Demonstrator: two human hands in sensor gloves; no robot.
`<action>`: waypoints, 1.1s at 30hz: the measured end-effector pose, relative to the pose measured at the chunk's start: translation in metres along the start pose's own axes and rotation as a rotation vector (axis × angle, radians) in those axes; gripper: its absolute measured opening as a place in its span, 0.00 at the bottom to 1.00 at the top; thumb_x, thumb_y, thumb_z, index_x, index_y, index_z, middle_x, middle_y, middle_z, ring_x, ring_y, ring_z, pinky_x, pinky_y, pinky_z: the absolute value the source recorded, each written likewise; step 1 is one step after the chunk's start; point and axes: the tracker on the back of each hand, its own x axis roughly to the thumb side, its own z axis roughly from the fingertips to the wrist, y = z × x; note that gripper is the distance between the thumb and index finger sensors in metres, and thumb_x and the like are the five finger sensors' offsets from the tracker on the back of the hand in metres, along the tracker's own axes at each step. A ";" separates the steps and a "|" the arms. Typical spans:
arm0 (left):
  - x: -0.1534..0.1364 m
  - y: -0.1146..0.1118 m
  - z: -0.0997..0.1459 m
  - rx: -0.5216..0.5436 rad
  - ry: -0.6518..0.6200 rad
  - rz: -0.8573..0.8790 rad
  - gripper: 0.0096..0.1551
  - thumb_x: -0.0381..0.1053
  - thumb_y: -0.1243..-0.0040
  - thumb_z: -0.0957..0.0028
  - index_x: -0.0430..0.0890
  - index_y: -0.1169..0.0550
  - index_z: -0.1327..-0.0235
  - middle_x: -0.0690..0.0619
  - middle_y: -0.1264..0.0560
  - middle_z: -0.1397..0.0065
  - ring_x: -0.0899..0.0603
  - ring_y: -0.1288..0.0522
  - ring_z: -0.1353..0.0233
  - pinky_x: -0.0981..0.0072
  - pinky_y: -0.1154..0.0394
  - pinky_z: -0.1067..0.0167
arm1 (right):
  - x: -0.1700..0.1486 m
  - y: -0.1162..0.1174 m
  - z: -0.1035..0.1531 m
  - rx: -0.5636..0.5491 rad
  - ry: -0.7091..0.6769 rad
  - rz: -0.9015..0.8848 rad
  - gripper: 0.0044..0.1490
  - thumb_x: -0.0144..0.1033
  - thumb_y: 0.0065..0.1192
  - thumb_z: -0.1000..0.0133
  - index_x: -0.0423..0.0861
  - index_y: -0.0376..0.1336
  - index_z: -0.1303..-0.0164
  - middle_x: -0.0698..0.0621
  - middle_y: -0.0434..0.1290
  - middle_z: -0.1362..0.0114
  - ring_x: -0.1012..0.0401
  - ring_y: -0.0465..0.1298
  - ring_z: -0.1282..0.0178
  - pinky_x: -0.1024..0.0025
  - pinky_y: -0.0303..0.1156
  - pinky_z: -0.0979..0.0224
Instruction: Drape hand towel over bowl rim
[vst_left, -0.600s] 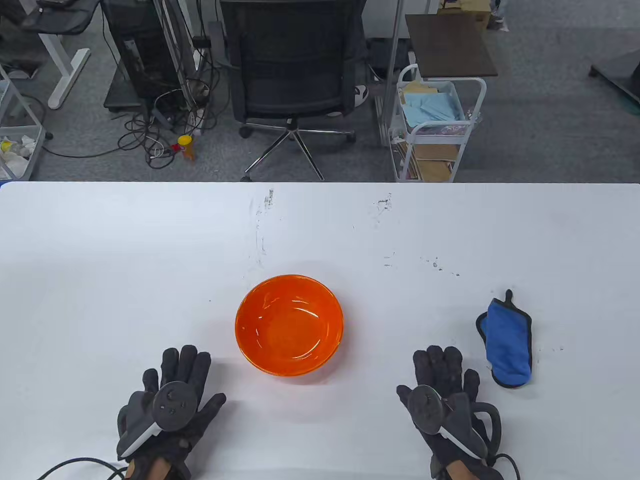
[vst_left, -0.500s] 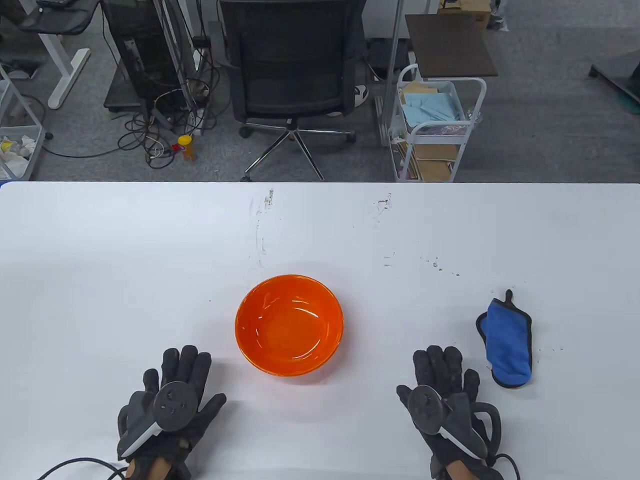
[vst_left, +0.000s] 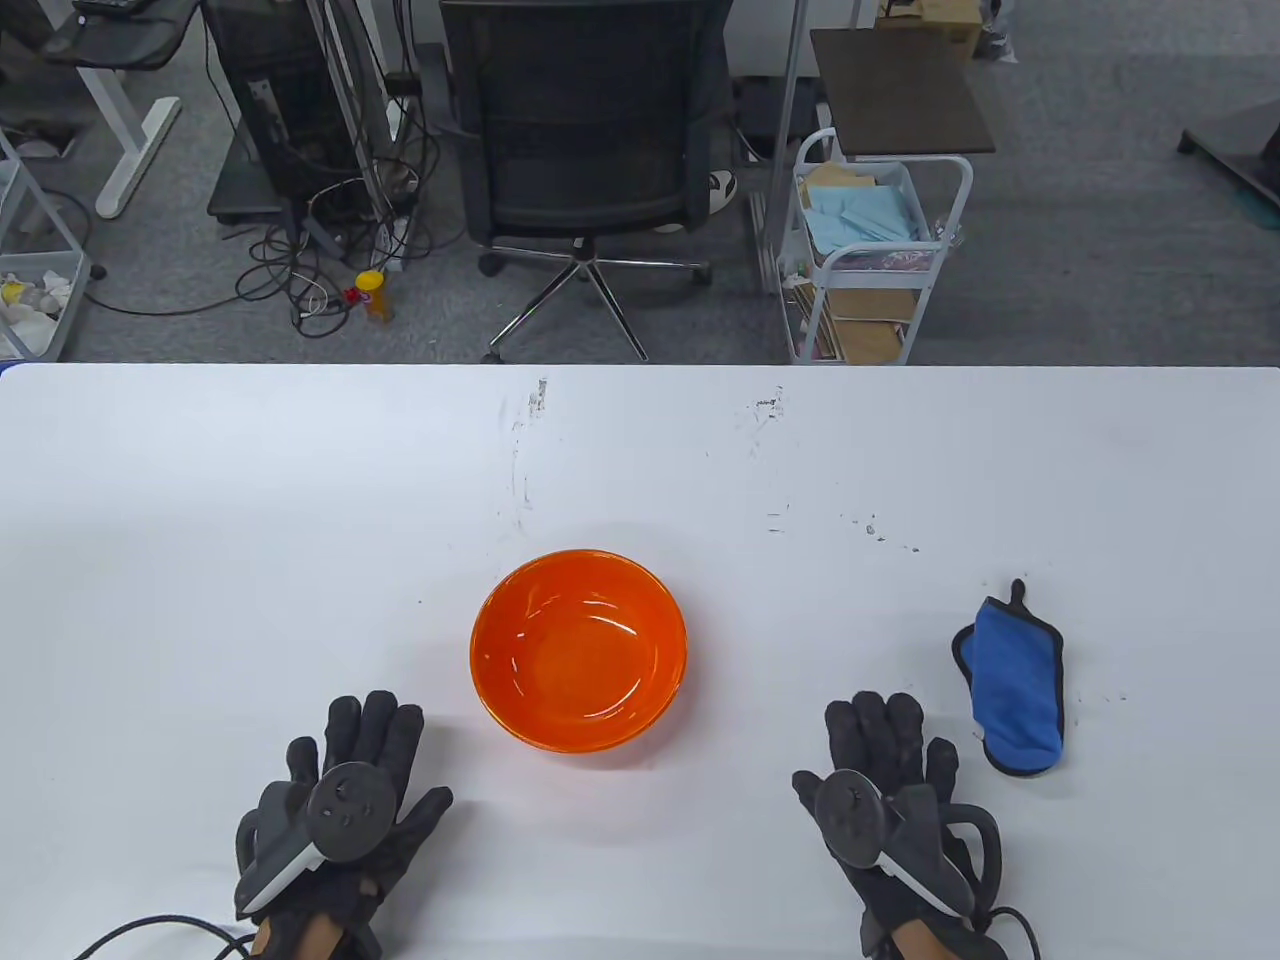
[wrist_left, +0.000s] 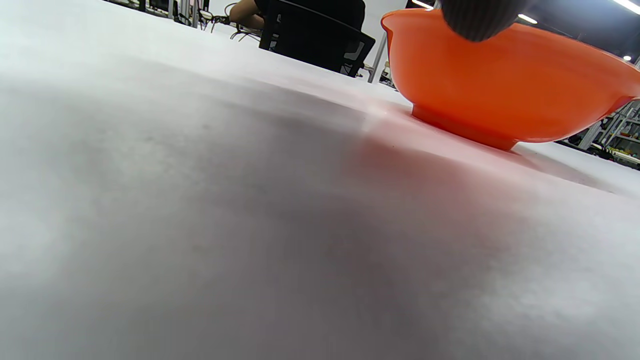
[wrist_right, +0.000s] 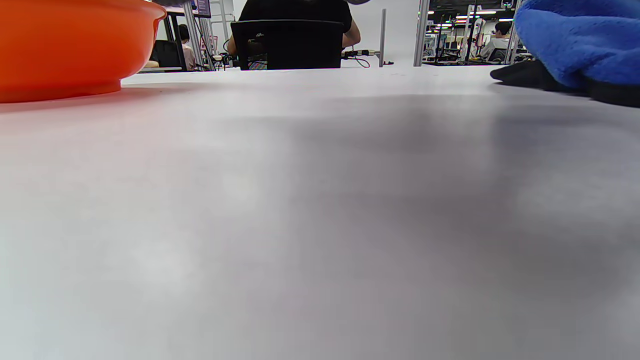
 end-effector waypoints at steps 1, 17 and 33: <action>0.000 0.000 0.000 0.000 0.000 0.000 0.47 0.68 0.59 0.40 0.52 0.63 0.19 0.53 0.70 0.16 0.41 0.74 0.19 0.34 0.73 0.31 | 0.000 0.000 0.000 0.000 0.001 0.000 0.48 0.57 0.37 0.34 0.39 0.35 0.13 0.36 0.37 0.12 0.35 0.34 0.15 0.25 0.38 0.25; 0.001 0.002 0.001 0.039 -0.001 0.001 0.47 0.68 0.58 0.40 0.53 0.61 0.19 0.53 0.68 0.15 0.42 0.73 0.18 0.35 0.72 0.30 | -0.025 -0.035 0.009 -0.187 0.064 -0.054 0.48 0.57 0.37 0.34 0.40 0.36 0.13 0.36 0.38 0.11 0.35 0.34 0.14 0.25 0.37 0.24; -0.001 0.003 0.001 0.049 0.010 -0.018 0.46 0.68 0.58 0.40 0.52 0.58 0.18 0.53 0.66 0.14 0.42 0.71 0.18 0.37 0.72 0.30 | -0.133 -0.054 -0.033 -0.267 0.369 -0.091 0.49 0.55 0.42 0.34 0.40 0.34 0.13 0.37 0.35 0.11 0.36 0.31 0.14 0.25 0.34 0.23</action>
